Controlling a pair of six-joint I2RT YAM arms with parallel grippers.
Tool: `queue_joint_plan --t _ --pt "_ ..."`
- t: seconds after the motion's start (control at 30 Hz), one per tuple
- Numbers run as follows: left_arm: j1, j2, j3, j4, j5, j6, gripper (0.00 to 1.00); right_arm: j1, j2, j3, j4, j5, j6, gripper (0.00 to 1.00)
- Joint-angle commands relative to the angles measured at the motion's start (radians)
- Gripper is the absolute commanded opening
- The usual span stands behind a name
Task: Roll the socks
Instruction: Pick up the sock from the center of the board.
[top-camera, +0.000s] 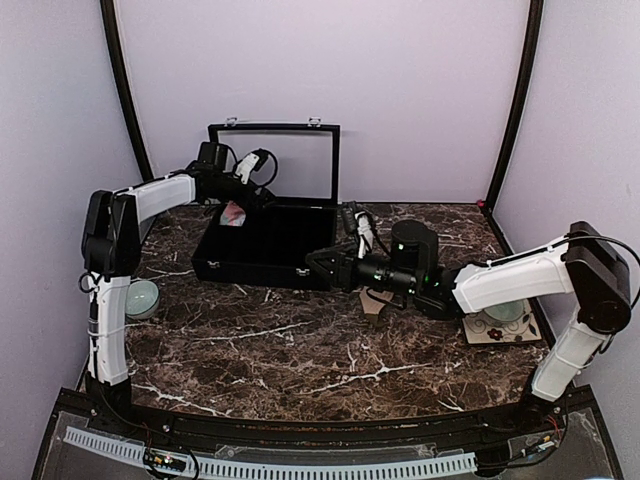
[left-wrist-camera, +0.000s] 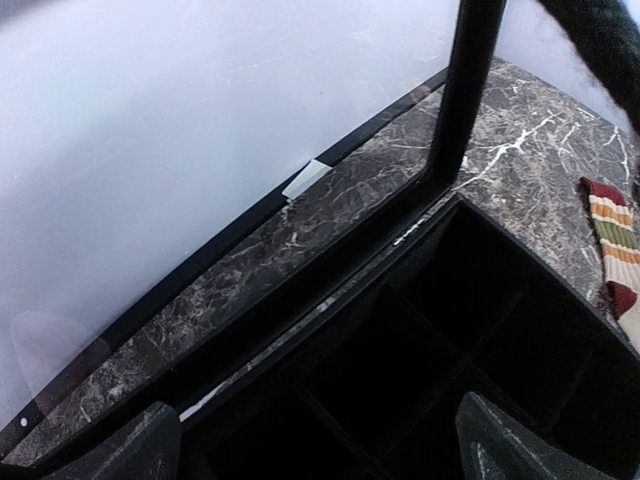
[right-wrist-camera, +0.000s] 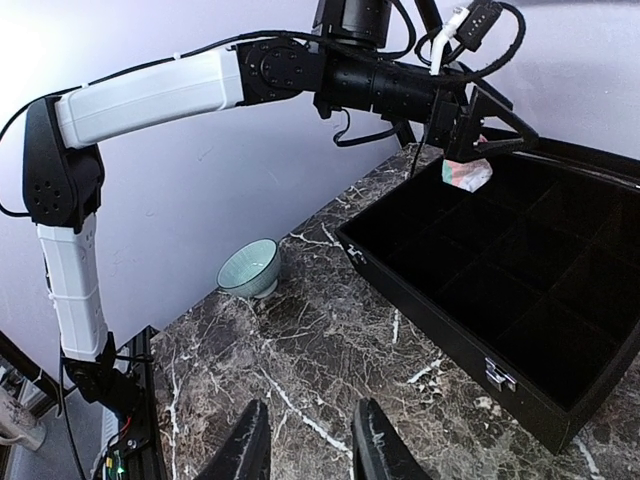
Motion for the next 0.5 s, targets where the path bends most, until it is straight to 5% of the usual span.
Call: queue_joint_plan --t 0.0,0.3,0.47 --pt "-0.006 -0.12 -0.01 -0.062 0.106 -0.021 0.99 -0.009 -0.009 -0.016 0.044 0.009 0.019 0.29" --pt "-0.012 -0.207 -0.045 -0.19 0.288 -0.018 0.99 -0.024 -0.109 -0.021 -0.222 0.279 -0.02 0.47" --pt "-0.039 -0.291 -0.147 -0.363 0.422 0.143 0.99 -0.101 -0.189 -0.032 -0.479 0.413 0.029 0.46"
